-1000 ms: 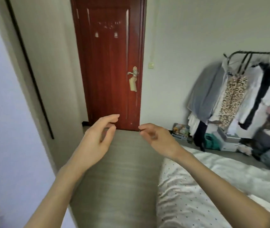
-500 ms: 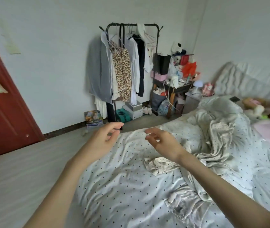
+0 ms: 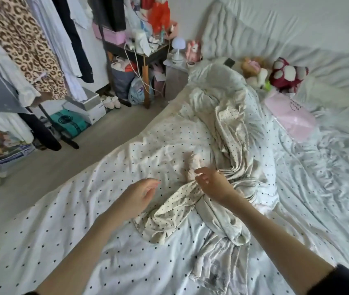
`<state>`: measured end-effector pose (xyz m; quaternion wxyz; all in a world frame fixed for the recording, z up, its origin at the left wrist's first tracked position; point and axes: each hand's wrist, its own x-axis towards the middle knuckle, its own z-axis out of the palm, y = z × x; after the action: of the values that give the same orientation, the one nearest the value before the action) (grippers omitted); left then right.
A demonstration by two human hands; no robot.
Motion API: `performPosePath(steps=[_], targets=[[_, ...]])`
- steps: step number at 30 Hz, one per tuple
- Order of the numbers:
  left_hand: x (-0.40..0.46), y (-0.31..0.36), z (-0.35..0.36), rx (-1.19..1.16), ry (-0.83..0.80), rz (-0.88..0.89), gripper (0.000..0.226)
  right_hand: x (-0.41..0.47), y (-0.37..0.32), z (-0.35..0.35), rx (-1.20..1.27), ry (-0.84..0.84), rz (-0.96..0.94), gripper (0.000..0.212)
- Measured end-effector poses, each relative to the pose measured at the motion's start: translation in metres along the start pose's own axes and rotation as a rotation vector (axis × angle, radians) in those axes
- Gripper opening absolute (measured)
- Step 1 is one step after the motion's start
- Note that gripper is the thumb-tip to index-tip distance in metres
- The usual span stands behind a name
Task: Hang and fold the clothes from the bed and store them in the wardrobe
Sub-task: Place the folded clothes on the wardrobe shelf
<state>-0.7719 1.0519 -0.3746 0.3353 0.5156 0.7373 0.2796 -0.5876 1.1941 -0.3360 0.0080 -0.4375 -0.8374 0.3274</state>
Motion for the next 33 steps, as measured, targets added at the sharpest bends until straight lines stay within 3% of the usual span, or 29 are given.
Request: performPosePath(steps=[4, 10, 11, 13, 14, 17, 19, 21, 24, 26, 27, 28, 30, 33], targets=[[0.048, -0.047, 0.052, 0.091, -0.173, -0.047, 0.034, 0.033, 0.047, 0.040, -0.145, -0.057, 0.046, 0.030], [0.083, -0.084, 0.107, 0.273, -0.267, -0.128, 0.057, 0.050, 0.079, 0.103, -0.133, -0.190, 0.115, 0.033], [0.083, -0.088, 0.112, 0.286, -0.259, -0.167, 0.048, 0.050, 0.083, 0.112, -0.123, -0.201, 0.116, 0.033], [0.080, -0.092, 0.115, 0.286, -0.210, -0.233, 0.008, 0.048, 0.086, 0.121, -0.083, -0.193, 0.126, 0.032], [0.079, -0.094, 0.115, 0.281, -0.184, -0.240, 0.012, 0.047, 0.087, 0.124, -0.045, -0.184, 0.154, 0.032], [0.072, -0.087, 0.102, 0.150, -0.327, -0.171, 0.038, 0.048, 0.090, 0.125, 0.220, -0.157, 0.404, 0.037], [0.067, -0.071, 0.089, -0.018, -0.526, -0.127, 0.042, 0.047, 0.087, 0.118, 0.704, -0.219, 0.761, 0.047], [0.062, -0.051, 0.079, -0.111, -0.707, -0.135, 0.035, 0.044, 0.083, 0.112, 0.970, -0.228, 0.914, 0.045], [0.061, -0.031, 0.075, -0.064, -0.835, -0.067, 0.035, 0.042, 0.079, 0.107, 0.832, 0.086, 0.850, 0.028], [0.059, -0.020, 0.076, -0.137, -0.766, -0.083, 0.027, 0.031, 0.075, 0.099, 0.599, 0.224, 0.721, 0.040], [0.059, -0.015, 0.076, -0.204, -0.653, -0.119, 0.017, 0.023, 0.072, 0.096, 0.537, 0.231, 0.646, 0.045], [0.060, -0.015, 0.079, -0.248, -0.500, -0.159, 0.021, 0.010, 0.069, 0.092, 0.486, 0.203, 0.568, 0.047], [0.065, -0.009, 0.083, -0.302, -0.270, -0.270, 0.046, -0.017, 0.060, 0.089, 0.356, 0.098, 0.422, 0.042], [0.069, 0.018, 0.094, -0.311, -0.324, -0.295, 0.067, -0.054, 0.048, 0.082, 0.190, -0.033, 0.258, 0.034]])
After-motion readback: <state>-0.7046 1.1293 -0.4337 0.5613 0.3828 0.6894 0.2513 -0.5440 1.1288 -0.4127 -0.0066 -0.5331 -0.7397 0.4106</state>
